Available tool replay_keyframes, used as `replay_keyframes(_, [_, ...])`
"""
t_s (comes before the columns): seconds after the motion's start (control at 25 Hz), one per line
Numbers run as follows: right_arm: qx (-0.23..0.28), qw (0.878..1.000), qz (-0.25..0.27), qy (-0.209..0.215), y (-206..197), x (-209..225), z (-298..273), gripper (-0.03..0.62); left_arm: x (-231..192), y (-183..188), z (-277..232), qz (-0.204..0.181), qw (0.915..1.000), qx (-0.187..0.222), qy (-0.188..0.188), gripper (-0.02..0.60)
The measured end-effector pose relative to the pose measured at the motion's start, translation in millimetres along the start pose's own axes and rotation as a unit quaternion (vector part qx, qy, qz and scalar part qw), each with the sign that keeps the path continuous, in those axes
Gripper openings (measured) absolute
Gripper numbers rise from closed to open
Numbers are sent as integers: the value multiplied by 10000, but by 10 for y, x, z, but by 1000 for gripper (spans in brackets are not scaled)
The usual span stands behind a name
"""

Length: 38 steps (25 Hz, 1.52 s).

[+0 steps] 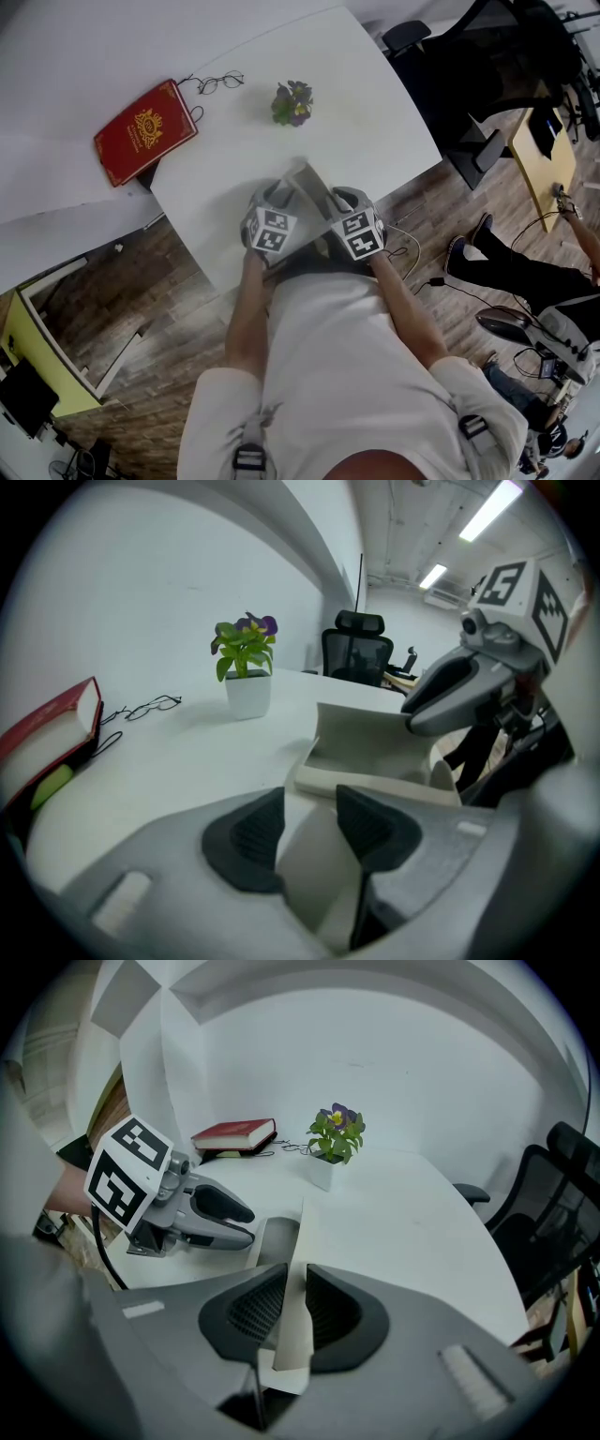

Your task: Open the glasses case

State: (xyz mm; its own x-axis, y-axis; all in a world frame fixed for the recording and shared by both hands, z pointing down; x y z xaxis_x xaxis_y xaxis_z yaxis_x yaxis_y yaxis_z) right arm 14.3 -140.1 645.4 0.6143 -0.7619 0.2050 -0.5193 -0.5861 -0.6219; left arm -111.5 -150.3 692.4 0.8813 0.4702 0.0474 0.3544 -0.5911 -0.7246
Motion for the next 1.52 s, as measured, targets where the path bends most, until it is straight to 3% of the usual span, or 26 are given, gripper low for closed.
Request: replay_keyframes(1.52, [-6, 9993, -281, -232, -92, 220, 20, 32, -8, -3, -3, 39, 10000, 0, 34, 170])
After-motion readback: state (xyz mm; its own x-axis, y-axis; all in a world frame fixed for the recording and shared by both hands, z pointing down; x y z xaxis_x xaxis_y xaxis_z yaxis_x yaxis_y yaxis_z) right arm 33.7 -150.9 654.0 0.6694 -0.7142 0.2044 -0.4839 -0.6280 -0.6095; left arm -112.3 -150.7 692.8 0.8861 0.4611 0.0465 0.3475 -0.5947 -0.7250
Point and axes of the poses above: the fingertips, and each gripper's own axes: z backward along the fingers, x to its right, y out of its top, the point moved 4 cm from there along z, backward along the fingers, and after that the axes turned 10 degrees about y, right-handed, at the moved point
